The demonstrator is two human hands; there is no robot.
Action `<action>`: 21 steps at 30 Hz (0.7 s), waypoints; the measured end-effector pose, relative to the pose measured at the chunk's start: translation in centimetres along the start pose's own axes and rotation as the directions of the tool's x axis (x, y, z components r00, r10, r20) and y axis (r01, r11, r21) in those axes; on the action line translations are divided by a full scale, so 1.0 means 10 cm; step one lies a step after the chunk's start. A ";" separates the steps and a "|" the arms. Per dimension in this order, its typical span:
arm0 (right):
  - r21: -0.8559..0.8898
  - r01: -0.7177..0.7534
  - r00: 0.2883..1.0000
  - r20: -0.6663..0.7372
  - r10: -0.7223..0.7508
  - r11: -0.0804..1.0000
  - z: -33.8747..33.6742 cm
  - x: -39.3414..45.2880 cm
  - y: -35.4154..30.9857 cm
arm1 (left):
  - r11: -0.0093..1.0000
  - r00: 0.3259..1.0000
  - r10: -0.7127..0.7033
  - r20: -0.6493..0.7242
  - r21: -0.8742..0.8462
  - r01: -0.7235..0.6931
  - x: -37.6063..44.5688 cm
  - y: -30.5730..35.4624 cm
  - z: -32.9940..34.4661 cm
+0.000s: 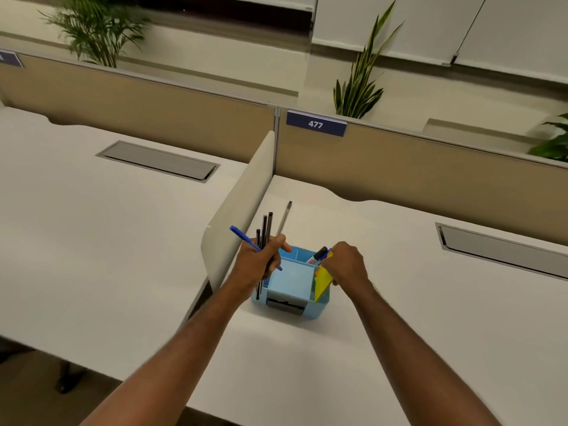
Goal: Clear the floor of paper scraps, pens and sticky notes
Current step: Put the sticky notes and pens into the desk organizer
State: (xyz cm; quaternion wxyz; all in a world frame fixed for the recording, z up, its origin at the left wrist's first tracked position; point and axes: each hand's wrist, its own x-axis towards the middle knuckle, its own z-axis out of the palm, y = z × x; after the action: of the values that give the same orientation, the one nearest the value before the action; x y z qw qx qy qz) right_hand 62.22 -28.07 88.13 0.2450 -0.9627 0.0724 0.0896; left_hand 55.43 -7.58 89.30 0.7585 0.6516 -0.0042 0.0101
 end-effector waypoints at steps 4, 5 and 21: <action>-0.054 -0.011 0.998 -0.059 0.008 0.999 0.09 0.05 -0.08 | 1.000 0.992 -0.012 0.123 0.021 0.009 0.03 0.04 -0.17; -0.055 -0.022 0.997 -0.072 0.018 0.998 0.09 0.06 -0.09 | 1.000 0.989 -0.014 0.147 0.018 0.011 0.03 0.05 -0.19; -0.263 -0.051 0.997 -0.064 0.035 0.964 0.36 -0.16 0.00 | 0.993 0.962 -0.095 0.255 -0.040 0.108 0.15 0.11 -0.23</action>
State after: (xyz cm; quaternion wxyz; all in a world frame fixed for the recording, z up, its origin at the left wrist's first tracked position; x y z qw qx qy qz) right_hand 60.22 -26.17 85.39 0.1104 -0.9871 0.0878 0.0753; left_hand 56.85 -5.17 90.12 0.7684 0.6265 -0.0677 -0.1119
